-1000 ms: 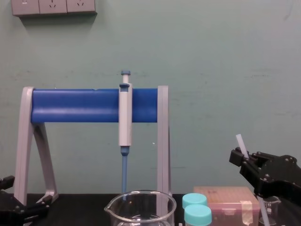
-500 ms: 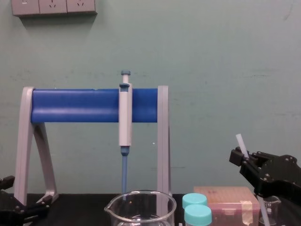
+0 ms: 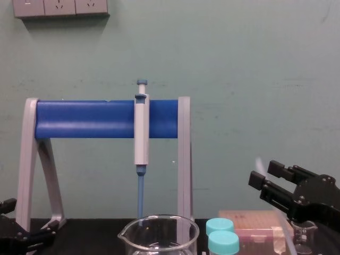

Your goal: Pick up the stirring rod with one hand, then place it down.

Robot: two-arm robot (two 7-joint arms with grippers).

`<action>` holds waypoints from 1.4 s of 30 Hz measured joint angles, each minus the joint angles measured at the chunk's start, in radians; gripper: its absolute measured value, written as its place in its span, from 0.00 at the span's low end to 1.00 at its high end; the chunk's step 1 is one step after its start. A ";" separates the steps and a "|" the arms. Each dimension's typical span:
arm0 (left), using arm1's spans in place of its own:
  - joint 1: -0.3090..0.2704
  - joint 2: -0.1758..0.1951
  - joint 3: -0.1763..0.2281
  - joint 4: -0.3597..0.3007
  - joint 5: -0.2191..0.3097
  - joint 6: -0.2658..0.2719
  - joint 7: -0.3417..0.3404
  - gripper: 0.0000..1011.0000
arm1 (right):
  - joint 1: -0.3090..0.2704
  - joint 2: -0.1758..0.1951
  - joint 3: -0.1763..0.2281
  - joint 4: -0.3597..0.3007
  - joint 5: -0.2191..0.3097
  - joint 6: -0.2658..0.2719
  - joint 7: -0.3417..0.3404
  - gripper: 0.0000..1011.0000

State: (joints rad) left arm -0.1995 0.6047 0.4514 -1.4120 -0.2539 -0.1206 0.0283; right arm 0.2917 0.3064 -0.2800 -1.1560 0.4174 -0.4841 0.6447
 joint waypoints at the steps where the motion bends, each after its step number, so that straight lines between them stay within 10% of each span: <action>1: 0.000 0.000 0.000 0.000 0.000 0.000 0.000 0.99 | 0.000 0.000 0.000 0.000 0.000 0.000 0.000 0.57; 15: 0.000 0.000 0.000 0.000 0.000 0.000 0.000 0.99 | 0.000 0.000 0.000 0.000 0.000 -0.001 0.001 0.97; 24: 0.000 0.000 0.000 0.000 0.000 0.000 0.000 0.99 | -0.004 0.000 0.003 -0.012 -0.012 -0.002 -0.016 0.99; 34: 0.000 0.000 0.000 0.000 0.000 0.000 0.000 0.99 | -0.065 -0.022 0.069 -0.124 -0.097 0.045 -0.214 0.99; 42: 0.000 0.000 0.000 0.000 0.000 0.000 0.000 0.99 | -0.119 -0.043 0.136 -0.216 -0.143 0.183 -0.361 0.99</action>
State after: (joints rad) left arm -0.1995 0.6047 0.4514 -1.4120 -0.2539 -0.1205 0.0283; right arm 0.1729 0.2634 -0.1440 -1.3723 0.2747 -0.3012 0.2838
